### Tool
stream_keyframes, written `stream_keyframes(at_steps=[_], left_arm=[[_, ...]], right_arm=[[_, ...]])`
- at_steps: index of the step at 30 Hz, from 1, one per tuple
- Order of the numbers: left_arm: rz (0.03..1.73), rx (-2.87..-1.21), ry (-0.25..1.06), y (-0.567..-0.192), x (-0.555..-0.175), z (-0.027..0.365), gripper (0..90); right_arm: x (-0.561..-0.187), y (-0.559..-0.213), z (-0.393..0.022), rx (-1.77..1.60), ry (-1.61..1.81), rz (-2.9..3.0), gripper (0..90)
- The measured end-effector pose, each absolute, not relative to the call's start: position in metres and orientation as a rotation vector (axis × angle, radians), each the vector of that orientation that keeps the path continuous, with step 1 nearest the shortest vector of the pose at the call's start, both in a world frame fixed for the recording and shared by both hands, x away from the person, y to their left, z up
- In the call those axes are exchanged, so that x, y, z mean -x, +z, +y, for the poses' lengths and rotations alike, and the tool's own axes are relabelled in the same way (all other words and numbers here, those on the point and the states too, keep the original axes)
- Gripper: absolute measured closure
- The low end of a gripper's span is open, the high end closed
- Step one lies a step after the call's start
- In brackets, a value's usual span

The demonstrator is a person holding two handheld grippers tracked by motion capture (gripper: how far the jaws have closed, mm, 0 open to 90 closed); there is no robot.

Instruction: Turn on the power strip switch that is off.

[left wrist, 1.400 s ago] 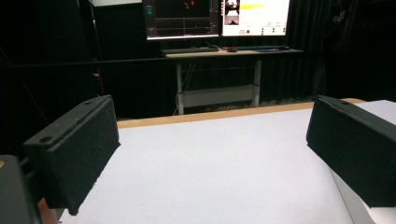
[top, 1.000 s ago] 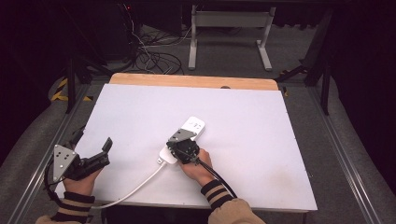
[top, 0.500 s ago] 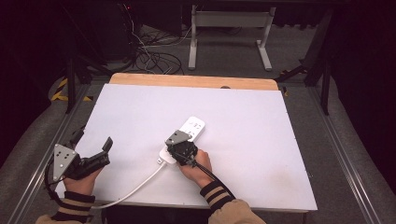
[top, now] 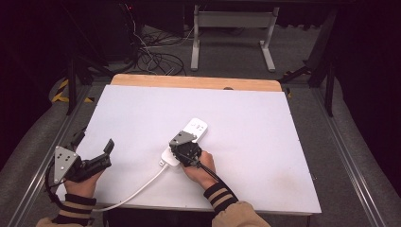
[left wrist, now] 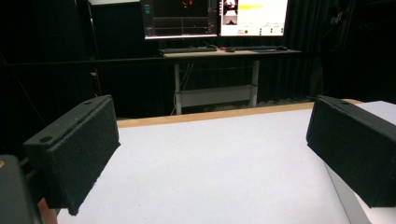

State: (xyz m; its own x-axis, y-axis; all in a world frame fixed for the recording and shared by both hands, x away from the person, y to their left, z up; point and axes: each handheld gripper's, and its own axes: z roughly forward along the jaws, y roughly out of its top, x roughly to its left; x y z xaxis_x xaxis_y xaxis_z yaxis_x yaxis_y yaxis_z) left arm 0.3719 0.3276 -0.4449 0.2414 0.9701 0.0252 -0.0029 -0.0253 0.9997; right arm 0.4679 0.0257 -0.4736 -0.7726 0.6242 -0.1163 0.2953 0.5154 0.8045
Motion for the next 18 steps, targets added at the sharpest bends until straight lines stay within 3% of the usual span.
stream_keyframes(at_steps=[18], left_arm=[[1.013, -1.327, 1.048, -0.444, -0.371, 0.328, 3.0]], right_arm=[[-0.463, -0.458, 0.019, -0.674, 1.263, 2.247, 90.0]])
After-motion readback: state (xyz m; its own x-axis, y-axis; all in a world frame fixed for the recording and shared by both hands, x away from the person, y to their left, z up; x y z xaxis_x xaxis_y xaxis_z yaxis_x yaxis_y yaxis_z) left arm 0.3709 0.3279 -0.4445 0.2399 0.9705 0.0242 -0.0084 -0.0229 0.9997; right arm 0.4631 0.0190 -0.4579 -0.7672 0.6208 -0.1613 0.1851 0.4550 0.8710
